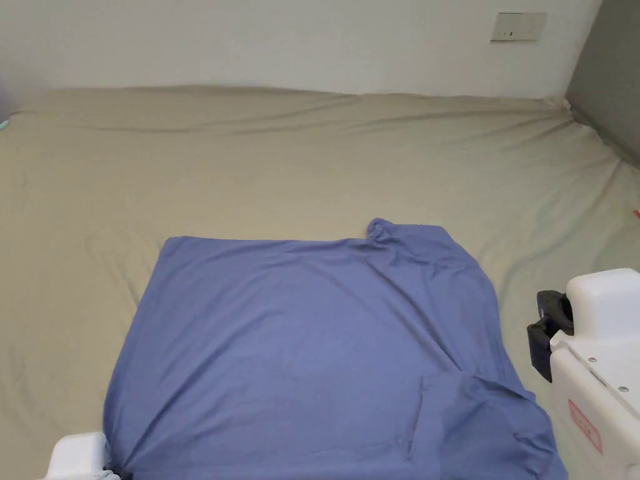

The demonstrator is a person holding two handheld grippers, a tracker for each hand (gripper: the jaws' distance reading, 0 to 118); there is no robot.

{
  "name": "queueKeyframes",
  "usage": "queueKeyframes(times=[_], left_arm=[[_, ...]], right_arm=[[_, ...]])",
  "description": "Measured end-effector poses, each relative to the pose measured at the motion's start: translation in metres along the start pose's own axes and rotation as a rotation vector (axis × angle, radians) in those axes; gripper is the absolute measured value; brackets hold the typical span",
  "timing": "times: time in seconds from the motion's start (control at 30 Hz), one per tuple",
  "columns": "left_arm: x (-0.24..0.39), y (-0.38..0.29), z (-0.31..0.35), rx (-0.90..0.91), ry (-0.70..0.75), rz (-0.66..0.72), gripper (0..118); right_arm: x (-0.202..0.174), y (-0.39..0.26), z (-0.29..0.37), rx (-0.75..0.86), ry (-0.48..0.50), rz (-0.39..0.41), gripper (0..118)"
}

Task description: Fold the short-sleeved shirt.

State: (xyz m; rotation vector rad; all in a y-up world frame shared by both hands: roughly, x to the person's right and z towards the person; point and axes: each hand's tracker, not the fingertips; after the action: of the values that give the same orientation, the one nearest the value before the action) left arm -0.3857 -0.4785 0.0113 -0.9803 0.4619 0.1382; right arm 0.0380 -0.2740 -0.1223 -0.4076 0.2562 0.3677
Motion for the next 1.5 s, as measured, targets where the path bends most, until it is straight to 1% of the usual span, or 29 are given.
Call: queueKeyframes(times=[0.07, 0.1, 0.17, 0.2, 0.23, 0.27, 0.3, 0.33, 0.4, 0.47, 0.53, 0.57, 0.6, 0.63, 0.67, 0.7, 0.73, 0.8, 0.9, 0.97, 1.07, 1.1, 1.13, 1.2, 1.27, 1.37, 1.47, 1.5], left_arm=[[-0.004, 0.005, 0.009, 0.054, -0.039, 0.029, 8], [-0.005, 0.008, 0.017, 0.076, -0.054, 0.066, 8], [-0.008, 0.011, 0.034, 0.117, -0.061, 0.087, 8], [-0.009, 0.014, 0.043, 0.142, -0.059, 0.091, 8], [-0.009, 0.015, 0.05, 0.157, -0.063, 0.088, 8], [-0.009, 0.016, 0.055, 0.165, -0.061, 0.086, 8], [-0.009, 0.017, 0.061, 0.175, -0.064, 0.084, 8], [-0.009, 0.019, 0.063, 0.18, -0.068, 0.082, 8], [-0.007, 0.02, 0.067, 0.183, -0.068, 0.08, 8], [-0.007, 0.021, 0.064, 0.18, -0.067, 0.077, 8], [-0.005, 0.02, 0.06, 0.16, -0.061, 0.07, 8], [-0.004, 0.019, 0.059, 0.154, -0.057, 0.066, 8], [-0.003, 0.019, 0.058, 0.147, -0.053, 0.064, 8], [-0.003, 0.018, 0.057, 0.143, -0.05, 0.061, 8], [-0.003, 0.017, 0.056, 0.14, -0.048, 0.059, 8], [-0.002, 0.016, 0.055, 0.138, -0.047, 0.061, 8], [-0.005, 0.015, 0.053, 0.137, -0.047, 0.074, 8], [-0.005, 0.015, 0.053, 0.144, -0.055, 0.104, 8], [-0.011, 0.014, 0.056, 0.163, -0.067, 0.138, 8], [-0.015, 0.015, 0.061, 0.18, -0.1, 0.17, 8], [-0.02, 0.02, 0.07, 0.227, -0.145, 0.209, 8], [-0.023, 0.023, 0.072, 0.267, -0.152, 0.267, 8], [-0.023, 0.028, 0.075, 0.279, -0.168, 0.295, 8], [-0.025, 0.038, 0.076, 0.295, -0.201, 0.32, 8], [-0.026, 0.05, 0.073, 0.295, -0.211, 0.337, 8], [-0.028, 0.068, 0.064, 0.289, -0.216, 0.364, 8], [-0.031, 0.09, 0.048, 0.283, -0.235, 0.416, 8], [-0.031, 0.099, 0.041, 0.272, -0.235, 0.426, 8]], right_arm=[[0.009, -0.011, -0.012, -0.078, -0.013, -0.032, 3], [0.014, -0.019, -0.018, -0.111, -0.015, -0.05, 13], [0.022, -0.041, -0.037, -0.22, -0.019, -0.068, 78], [0.026, -0.057, -0.049, -0.31, -0.016, -0.079, 97], [0.029, -0.076, -0.062, -0.402, 0.014, -0.103, 100], [0.031, -0.093, -0.072, -0.47, 0.044, -0.123, 100], [0.032, -0.115, -0.082, -0.523, 0.052, -0.163, 100], [0.032, -0.134, -0.091, -0.582, 0.05, -0.183, 100], [0.029, -0.167, -0.107, -0.668, 0.038, -0.193, 100], [0.026, -0.189, -0.116, -0.707, 0.028, -0.205, 100], [0.024, -0.2, -0.121, -0.712, 0.067, -0.231, 100], [0.024, -0.202, -0.122, -0.702, 0.072, -0.241, 98], [0.023, -0.203, -0.123, -0.698, 0.075, -0.248, 93], [0.023, -0.202, -0.124, -0.669, 0.105, -0.274, 73], [0.023, -0.2, -0.122, -0.629, 0.149, -0.305, 39], [0.022, -0.197, -0.122, -0.605, 0.146, -0.322, 11], [0.021, -0.193, -0.123, -0.619, 0.151, -0.319, 10], [0.019, -0.187, -0.123, -0.647, 0.148, -0.286, 10], [0.027, -0.182, -0.112, -0.621, 0.158, -0.297, 10], [0.036, -0.174, -0.1, -0.55, 0.174, -0.358, 10], [0.053, -0.165, -0.082, -0.416, 0.244, -0.461, 10], [0.057, -0.16, -0.076, -0.365, 0.261, -0.494, 10], [0.06, -0.155, -0.072, -0.321, 0.259, -0.499, 10], [0.062, -0.144, -0.07, -0.261, 0.226, -0.483, 10], [0.064, -0.133, -0.076, -0.247, 0.216, -0.478, 10], [0.065, -0.116, -0.097, -0.253, 0.209, -0.496, 10], [0.065, -0.102, -0.128, -0.292, 0.172, -0.519, 10], [0.065, -0.099, -0.141, -0.306, 0.174, -0.539, 10]])
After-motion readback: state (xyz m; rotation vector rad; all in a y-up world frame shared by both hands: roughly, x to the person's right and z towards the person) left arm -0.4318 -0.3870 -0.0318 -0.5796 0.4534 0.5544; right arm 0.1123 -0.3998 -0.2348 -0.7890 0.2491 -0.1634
